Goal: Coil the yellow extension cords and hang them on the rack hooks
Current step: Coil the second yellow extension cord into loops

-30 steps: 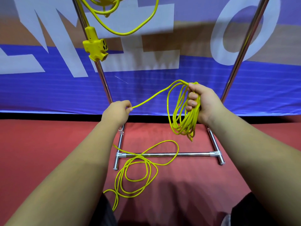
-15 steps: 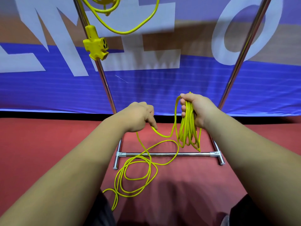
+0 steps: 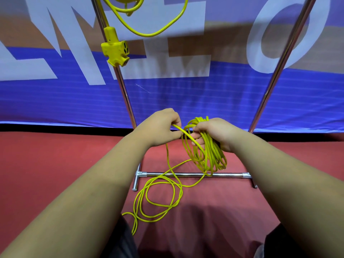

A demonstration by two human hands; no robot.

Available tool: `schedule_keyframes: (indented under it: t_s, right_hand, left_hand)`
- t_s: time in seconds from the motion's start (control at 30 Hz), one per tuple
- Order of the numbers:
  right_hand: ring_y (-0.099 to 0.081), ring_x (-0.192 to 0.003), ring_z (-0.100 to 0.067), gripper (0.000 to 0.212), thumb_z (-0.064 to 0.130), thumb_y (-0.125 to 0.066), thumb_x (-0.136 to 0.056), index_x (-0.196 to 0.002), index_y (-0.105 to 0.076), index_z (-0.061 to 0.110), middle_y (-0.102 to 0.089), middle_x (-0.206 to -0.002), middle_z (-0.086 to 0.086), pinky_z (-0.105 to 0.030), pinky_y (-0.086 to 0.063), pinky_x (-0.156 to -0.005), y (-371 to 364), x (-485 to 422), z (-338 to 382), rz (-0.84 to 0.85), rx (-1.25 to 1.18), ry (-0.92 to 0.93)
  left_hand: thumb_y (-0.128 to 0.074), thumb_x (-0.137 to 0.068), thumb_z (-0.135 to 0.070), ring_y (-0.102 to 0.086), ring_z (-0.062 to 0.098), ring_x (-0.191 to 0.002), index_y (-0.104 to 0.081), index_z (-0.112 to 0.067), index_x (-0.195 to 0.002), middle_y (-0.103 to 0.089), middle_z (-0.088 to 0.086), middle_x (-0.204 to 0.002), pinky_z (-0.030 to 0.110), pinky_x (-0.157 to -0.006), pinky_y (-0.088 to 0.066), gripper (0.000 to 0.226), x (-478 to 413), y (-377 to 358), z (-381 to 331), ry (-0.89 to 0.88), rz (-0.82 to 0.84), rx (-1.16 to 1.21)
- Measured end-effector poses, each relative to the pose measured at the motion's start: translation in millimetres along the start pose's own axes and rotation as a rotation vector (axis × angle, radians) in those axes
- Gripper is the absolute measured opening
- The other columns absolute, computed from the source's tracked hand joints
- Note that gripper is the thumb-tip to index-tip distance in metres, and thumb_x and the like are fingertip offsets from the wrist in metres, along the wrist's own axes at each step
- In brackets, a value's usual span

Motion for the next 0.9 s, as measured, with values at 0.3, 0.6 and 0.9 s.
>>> schedule_keyframes:
  t_s: [0.3, 0.6, 0.9]
  right_hand:
    - [-0.067, -0.057, -0.020, 0.018, 0.011, -0.061, -0.099, -0.084, -0.068, 0.002, -0.069, -0.081, -0.015, -0.028, -0.054, -0.053, -9, 8, 0, 0.062, 0.110, 0.038]
    - [-0.070, -0.060, -0.022, 0.023, 0.015, -0.059, -0.100, -0.089, -0.074, 0.002, -0.075, -0.081, -0.013, -0.032, -0.057, -0.058, -17, 21, 3, 0.090, 0.112, 0.015]
    - [-0.077, -0.074, -0.032, 0.021, 0.012, -0.056, -0.103, -0.105, -0.071, -0.002, -0.077, -0.086, -0.017, -0.054, -0.063, -0.081, -37, 49, 17, 0.030, -0.163, 0.120]
  left_hand:
    - [-0.076, -0.092, -0.039, -0.067, 0.020, -0.092, -0.070, -0.026, -0.093, -0.072, -0.004, -0.092, 0.039, -0.078, -0.054, 0.014, 5, -8, 39, 0.351, 0.078, 0.123]
    - [-0.077, -0.090, -0.029, -0.065, 0.012, -0.074, -0.076, -0.032, -0.088, -0.071, -0.003, -0.084, 0.042, -0.077, -0.058, 0.004, 4, 7, 23, 0.307, -0.090, 0.359]
    - [-0.076, -0.091, -0.009, -0.054, -0.004, -0.078, -0.080, -0.029, -0.116, -0.051, -0.007, -0.092, 0.007, -0.074, -0.040, 0.032, 12, 25, -19, 0.113, -0.180, 0.446]
Point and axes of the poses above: each hand's wrist, its own x-axis away from the middle knuckle, its own y-axis out of the back of the hand, z = x × y, the point moved 2 cm from there along -x, towards the middle knuckle
